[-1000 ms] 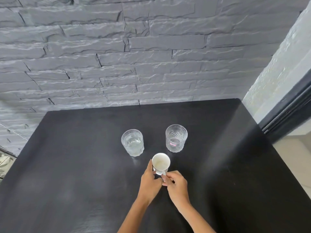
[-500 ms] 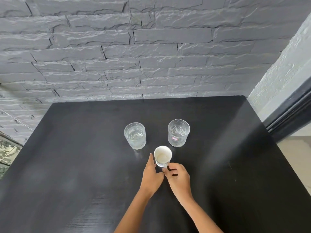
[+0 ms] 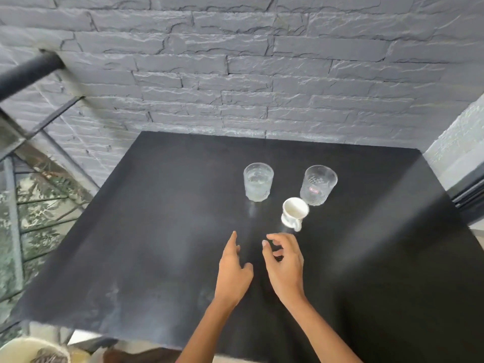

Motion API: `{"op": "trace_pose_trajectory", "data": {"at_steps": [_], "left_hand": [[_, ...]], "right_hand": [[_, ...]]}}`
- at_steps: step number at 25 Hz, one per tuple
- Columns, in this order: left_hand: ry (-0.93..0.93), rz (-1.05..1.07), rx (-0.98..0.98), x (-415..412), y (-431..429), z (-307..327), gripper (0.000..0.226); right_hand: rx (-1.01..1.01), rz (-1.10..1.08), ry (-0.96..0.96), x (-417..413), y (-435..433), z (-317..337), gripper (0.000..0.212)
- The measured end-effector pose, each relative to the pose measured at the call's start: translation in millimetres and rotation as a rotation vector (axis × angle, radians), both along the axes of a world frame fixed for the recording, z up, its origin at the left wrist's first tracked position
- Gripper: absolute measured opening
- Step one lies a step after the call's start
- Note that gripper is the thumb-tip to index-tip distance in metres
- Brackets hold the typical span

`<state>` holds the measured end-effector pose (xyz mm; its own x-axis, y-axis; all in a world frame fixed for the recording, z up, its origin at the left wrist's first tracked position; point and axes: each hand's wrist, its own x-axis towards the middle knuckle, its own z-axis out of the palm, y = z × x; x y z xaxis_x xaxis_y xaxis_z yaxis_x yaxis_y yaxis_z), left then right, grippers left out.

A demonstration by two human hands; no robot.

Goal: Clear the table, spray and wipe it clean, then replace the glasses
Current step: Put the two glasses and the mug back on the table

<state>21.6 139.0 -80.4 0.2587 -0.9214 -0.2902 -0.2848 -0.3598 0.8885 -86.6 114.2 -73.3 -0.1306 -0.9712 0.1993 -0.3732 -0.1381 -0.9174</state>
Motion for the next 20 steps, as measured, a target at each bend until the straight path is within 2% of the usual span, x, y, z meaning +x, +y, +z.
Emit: {"op": "trace_pose_trajectory", "data": {"at_steps": [4,8,10,12,15,20], "left_hand": [[-0.049,0.120,-0.134,51.5,78.8,2.3,0.074],[-0.142,0.510,-0.269,113.0,181.5,-23.4,0.061],[-0.176,0.666,-0.194,143.7,233.6,-53.7,0.052],[-0.208,0.726,-0.067,169.2,274.8,-89.1,0.046],[-0.202,0.719,0.109,202.2,315.3,-156.8,0.053],[-0.091,0.692,0.228,232.5,332.1,-245.0,0.073]], "right_hand": [[-0.089,0.124,0.023,53.7,61.7,4.5,0.013],[-0.106,0.341,0.015,125.3,143.9,-15.9,0.010],[-0.061,0.477,0.029,163.0,187.6,-36.6,0.012],[0.006,0.583,0.067,193.2,223.1,-63.3,0.017],[0.212,0.665,0.207,239.2,260.1,-131.0,0.036],[0.511,0.682,0.478,294.7,270.6,-239.0,0.089]]}}
